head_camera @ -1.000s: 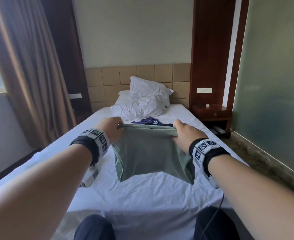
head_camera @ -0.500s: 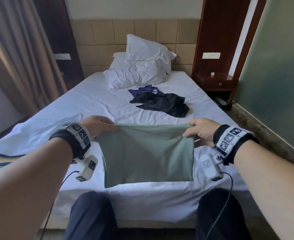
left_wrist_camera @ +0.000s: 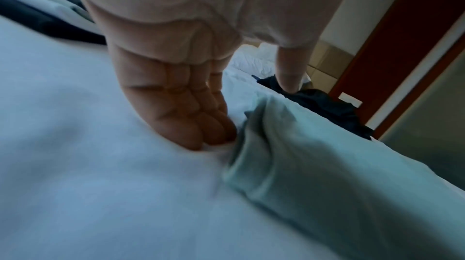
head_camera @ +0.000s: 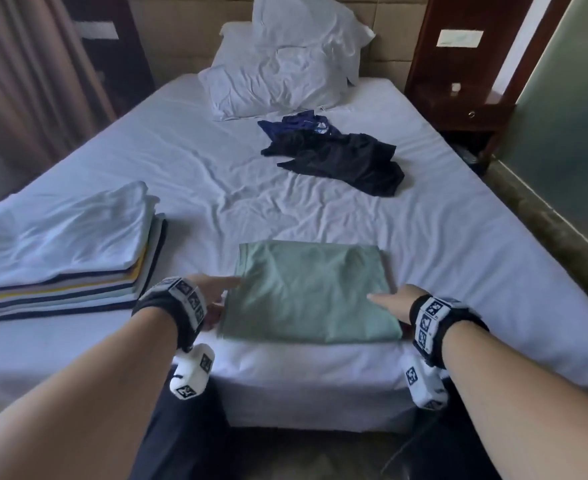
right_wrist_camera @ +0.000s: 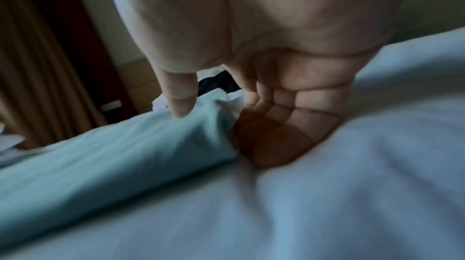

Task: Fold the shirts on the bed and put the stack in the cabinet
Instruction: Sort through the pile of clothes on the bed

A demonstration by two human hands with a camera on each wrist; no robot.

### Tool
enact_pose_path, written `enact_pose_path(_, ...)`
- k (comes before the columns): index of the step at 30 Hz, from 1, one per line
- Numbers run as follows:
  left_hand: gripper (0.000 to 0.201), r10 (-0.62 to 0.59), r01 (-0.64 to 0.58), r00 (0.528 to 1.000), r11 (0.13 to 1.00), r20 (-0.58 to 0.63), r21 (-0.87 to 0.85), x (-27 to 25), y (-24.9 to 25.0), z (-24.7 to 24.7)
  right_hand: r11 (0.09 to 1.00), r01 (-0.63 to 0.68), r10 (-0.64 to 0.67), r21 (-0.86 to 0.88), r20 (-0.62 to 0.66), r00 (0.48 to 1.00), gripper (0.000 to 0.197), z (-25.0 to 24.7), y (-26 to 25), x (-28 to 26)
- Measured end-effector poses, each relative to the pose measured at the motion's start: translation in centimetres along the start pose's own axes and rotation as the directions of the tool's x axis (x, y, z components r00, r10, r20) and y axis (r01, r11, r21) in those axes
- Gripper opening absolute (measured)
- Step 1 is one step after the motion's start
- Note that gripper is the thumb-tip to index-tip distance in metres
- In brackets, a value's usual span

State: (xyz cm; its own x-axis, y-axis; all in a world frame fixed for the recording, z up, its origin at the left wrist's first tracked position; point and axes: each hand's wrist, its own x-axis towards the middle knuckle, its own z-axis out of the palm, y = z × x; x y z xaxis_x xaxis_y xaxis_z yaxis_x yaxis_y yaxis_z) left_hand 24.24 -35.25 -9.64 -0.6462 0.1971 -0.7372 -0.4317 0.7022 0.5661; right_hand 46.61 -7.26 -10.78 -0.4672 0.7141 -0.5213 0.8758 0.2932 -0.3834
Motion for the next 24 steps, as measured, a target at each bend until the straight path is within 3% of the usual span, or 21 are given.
enact_pose_path(2, 0.039, 0.001, -0.002, 1.000, 0.999, 0.023, 0.050, -0.5, -1.1, 0.9, 0.999, -0.007, 0.006, 0.038, 0.045, 0.999, 0.077, 0.4, 0.2, -0.2)
enact_pose_path(4, 0.036, -0.008, 0.007, 0.999, 1.000, 0.035, 0.023, -0.9, -2.1, 1.3, 0.978, -0.055, 0.029, 0.203, 0.127, 0.992, 0.056, 0.9, 0.7, -0.8)
enact_pose_path(7, 0.024, 0.022, -0.010, 0.997, 0.988, 0.073, -0.151, -2.0, -3.2, 1.3, 0.897, -0.143, 0.056, 0.419, 0.213, 0.975, 0.032, 0.9, 1.5, -2.6)
enact_pose_path(9, 0.029, 0.082, -0.057, 0.994, 0.945, 0.066, -0.323, -3.3, -3.6, 1.1, 0.828, -0.131, -0.001, 0.545, 0.234, 0.972, 0.025, 0.3, 1.0, -4.3)
enact_pose_path(11, 0.037, 0.160, -0.118, 0.986, 0.853, 0.039, -0.509, -4.9, -3.2, 0.5, 0.757, -0.093, -0.068, 0.647, 0.219, 0.973, 0.023, -0.8, -0.1, -5.7)
enact_pose_path(14, 0.031, 0.267, -0.213, 0.963, 0.691, -0.031, -0.691, -6.9, -1.7, -2.1, 0.590, -0.038, -0.177, 0.806, 0.175, 0.968, 0.018, -2.6, -3.5, -7.9)
enact_pose_path(18, 0.038, 0.294, -0.273, 0.943, 0.425, -0.154, -0.863, -8.0, 0.1, -7.5, 0.358, -0.037, -0.335, 0.933, 0.165, 0.928, 0.030, -3.4, -10.0, -9.8)
enact_pose_path(22, 0.045, 0.310, -0.305, 0.929, 0.334, -0.202, -0.892, -6.7, 0.6, -13.8, 0.305, -0.031, -0.420, 0.952, 0.164, 0.893, 0.031, -1.1, -17.2, -9.8)
enact_pose_path(24, 0.031, 0.352, -0.371, 0.901, 0.325, -0.253, -0.870, -5.4, 0.9, -16.8, 0.323, 0.005, -0.437, 0.946, 0.145, 0.887, 0.027, 0.1, -21.3, -9.3)
